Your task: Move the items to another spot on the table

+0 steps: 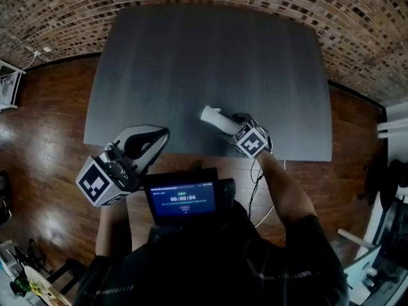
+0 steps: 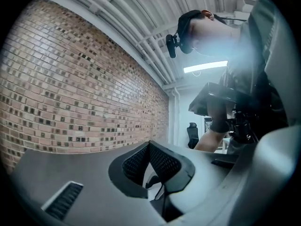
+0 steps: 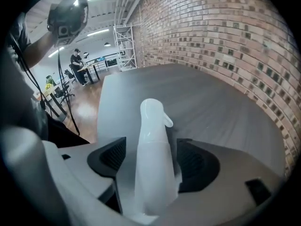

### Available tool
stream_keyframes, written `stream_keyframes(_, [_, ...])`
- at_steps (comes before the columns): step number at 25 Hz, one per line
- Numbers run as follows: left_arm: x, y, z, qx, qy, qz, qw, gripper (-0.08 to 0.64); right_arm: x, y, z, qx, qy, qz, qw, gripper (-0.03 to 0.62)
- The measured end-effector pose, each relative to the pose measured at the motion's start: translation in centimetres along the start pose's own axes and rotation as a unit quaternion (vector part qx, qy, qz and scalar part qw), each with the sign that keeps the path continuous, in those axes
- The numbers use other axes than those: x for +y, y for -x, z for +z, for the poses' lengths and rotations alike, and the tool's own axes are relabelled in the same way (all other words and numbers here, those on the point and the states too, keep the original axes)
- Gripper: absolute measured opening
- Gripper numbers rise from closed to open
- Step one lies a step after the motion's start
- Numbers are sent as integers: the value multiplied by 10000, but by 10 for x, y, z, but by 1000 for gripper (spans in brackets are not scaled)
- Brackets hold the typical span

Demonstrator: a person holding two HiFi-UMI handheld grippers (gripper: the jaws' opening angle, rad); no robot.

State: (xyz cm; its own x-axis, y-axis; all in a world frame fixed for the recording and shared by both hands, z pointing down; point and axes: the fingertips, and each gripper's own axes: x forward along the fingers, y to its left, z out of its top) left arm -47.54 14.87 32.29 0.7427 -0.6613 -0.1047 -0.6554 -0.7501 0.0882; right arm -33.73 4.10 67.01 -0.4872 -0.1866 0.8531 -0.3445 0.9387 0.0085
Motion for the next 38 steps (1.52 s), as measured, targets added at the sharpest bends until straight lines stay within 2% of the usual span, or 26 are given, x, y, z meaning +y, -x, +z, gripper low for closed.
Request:
stream_keyframes(6, [6,6,-14,130,125,-38,9998,-6,4,-13,-1,257,47,169,9995,342])
stream_keyframes(8, [7,3,-14,132,155,-59,9998,-6,-4,-10,-5,338,96,6,9994,282])
stream_keyframes(13, [9,-7,-6,-30,20,-123,9999,-6,3,-15,-2,191,-32,197,9996,279])
stream_keyframes(16, [13,-9,-4,-96,-14,-120,9999,-6,5,-15,-5,233,-13,131,9996,278])
stream_keyframes(19, [13,-10,-3,-107,-32,-249,9996,-6,-2,-14,-19,299,-133,-117,9994,276])
stream_keyframes(29, [10,-46,0,-317,-18,-1197,9923,-6,-22,55,-12,-357,-776,-861,9926,275])
stream_keyframes(35, [-28,-104,-2,-349,13,-2059,9779,-6,-47,134,-51,-608,-1227,-1578,9779,276])
stream_keyframes(38, [-54,-135,-6,-176,46,-2490,9683,-6,-55,174,-65,-783,-1379,-1715,9723,276])
